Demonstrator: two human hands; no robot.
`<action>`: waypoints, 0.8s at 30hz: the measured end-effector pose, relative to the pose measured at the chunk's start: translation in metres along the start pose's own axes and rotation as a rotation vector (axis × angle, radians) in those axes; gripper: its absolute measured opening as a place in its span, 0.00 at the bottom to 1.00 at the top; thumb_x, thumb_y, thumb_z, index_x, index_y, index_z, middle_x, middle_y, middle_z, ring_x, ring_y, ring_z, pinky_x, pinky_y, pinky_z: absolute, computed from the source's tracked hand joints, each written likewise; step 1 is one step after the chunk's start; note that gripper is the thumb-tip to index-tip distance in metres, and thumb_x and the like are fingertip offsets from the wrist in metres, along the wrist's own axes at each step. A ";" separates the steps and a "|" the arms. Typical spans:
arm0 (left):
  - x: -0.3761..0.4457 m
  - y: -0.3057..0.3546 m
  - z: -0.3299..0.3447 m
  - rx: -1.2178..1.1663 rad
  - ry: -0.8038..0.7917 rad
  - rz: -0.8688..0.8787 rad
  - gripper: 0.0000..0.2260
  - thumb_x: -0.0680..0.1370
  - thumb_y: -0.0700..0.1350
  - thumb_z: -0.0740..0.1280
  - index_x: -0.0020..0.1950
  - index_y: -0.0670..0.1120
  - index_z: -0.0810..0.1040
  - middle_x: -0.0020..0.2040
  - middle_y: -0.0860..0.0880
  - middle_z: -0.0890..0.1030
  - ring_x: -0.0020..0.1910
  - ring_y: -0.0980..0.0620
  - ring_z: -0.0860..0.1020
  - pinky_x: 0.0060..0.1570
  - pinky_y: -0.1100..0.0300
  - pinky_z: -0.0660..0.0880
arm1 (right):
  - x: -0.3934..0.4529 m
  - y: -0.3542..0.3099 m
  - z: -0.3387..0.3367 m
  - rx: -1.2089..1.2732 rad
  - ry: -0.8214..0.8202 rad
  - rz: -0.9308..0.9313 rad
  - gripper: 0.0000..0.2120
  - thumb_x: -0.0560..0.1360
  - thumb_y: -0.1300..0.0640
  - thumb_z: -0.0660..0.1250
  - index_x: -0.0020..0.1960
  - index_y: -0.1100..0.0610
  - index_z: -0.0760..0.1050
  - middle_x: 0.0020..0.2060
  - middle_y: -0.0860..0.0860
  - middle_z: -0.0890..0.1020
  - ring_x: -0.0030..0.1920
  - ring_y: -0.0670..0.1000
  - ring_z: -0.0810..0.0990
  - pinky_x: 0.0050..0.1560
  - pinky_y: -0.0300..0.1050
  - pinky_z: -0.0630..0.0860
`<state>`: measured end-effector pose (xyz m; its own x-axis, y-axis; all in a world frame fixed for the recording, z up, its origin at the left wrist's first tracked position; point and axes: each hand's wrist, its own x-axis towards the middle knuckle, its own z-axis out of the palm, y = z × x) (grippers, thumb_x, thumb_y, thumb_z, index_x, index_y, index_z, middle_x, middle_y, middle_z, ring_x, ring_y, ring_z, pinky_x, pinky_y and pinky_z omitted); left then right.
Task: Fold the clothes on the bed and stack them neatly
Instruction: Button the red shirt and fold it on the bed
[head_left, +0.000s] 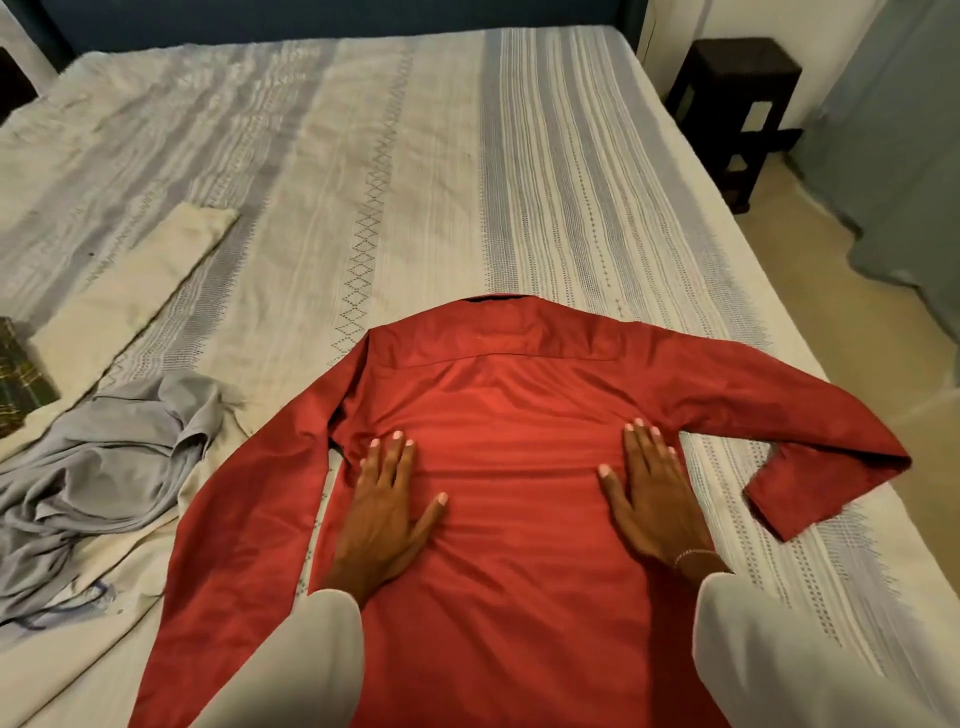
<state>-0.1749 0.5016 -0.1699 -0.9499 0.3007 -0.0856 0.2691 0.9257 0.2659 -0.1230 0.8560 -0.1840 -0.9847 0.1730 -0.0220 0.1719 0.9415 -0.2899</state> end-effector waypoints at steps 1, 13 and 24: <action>0.001 -0.005 -0.004 0.025 0.009 -0.039 0.40 0.77 0.73 0.49 0.83 0.51 0.53 0.83 0.48 0.49 0.82 0.43 0.47 0.75 0.36 0.58 | 0.001 0.004 0.000 0.013 0.004 0.050 0.39 0.80 0.34 0.42 0.82 0.58 0.50 0.82 0.53 0.52 0.82 0.52 0.48 0.80 0.48 0.44; 0.058 -0.016 -0.025 0.041 0.042 -0.065 0.43 0.77 0.73 0.47 0.82 0.46 0.53 0.82 0.42 0.52 0.81 0.43 0.51 0.79 0.46 0.51 | 0.082 -0.009 -0.005 -0.066 0.010 -0.124 0.35 0.81 0.35 0.44 0.82 0.53 0.54 0.81 0.53 0.55 0.81 0.57 0.51 0.80 0.54 0.50; 0.141 -0.008 -0.038 0.161 0.115 -0.033 0.36 0.78 0.67 0.51 0.79 0.45 0.62 0.78 0.39 0.63 0.78 0.38 0.60 0.75 0.37 0.58 | 0.151 -0.039 -0.007 0.029 0.050 -0.211 0.32 0.83 0.41 0.46 0.82 0.55 0.52 0.81 0.54 0.55 0.81 0.55 0.52 0.80 0.57 0.51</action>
<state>-0.3172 0.5276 -0.1477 -0.9681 0.2496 0.0209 0.2504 0.9622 0.1069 -0.2784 0.8473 -0.1690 -0.9959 -0.0119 0.0895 -0.0392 0.9499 -0.3102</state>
